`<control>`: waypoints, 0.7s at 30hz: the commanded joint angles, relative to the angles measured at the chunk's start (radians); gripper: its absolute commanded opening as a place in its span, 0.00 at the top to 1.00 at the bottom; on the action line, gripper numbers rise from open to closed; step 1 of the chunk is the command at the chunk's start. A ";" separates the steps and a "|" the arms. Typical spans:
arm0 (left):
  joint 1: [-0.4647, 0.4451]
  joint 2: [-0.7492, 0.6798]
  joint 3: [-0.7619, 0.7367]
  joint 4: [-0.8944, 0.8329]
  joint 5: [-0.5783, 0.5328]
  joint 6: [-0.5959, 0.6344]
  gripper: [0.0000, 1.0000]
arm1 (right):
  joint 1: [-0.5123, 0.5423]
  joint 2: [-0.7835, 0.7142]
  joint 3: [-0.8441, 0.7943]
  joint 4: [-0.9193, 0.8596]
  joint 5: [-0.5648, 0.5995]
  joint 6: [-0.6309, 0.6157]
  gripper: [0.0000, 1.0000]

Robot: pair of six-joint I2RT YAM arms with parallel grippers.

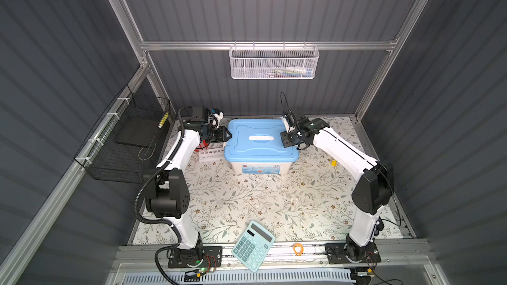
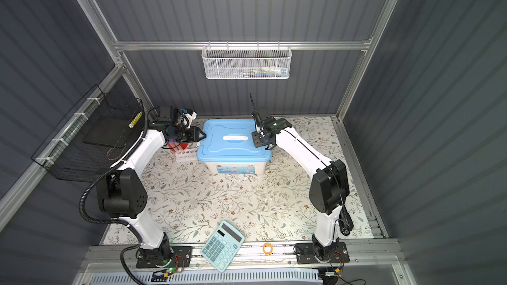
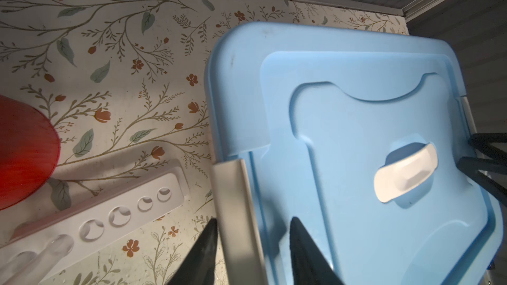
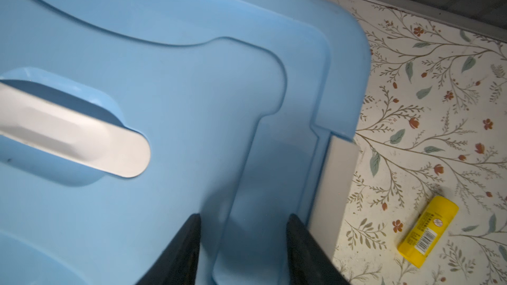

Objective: Organize the chemistry lab equipment

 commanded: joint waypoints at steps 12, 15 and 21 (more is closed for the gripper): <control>-0.081 0.033 0.037 -0.085 -0.191 0.069 0.69 | -0.002 0.025 -0.069 -0.108 0.007 0.008 0.48; -0.092 0.031 0.045 -0.096 -0.212 0.074 0.69 | -0.002 0.024 -0.069 -0.104 0.007 0.008 0.48; -0.094 -0.117 -0.031 0.045 -0.237 0.089 0.24 | -0.002 -0.008 -0.041 -0.092 0.006 0.003 0.39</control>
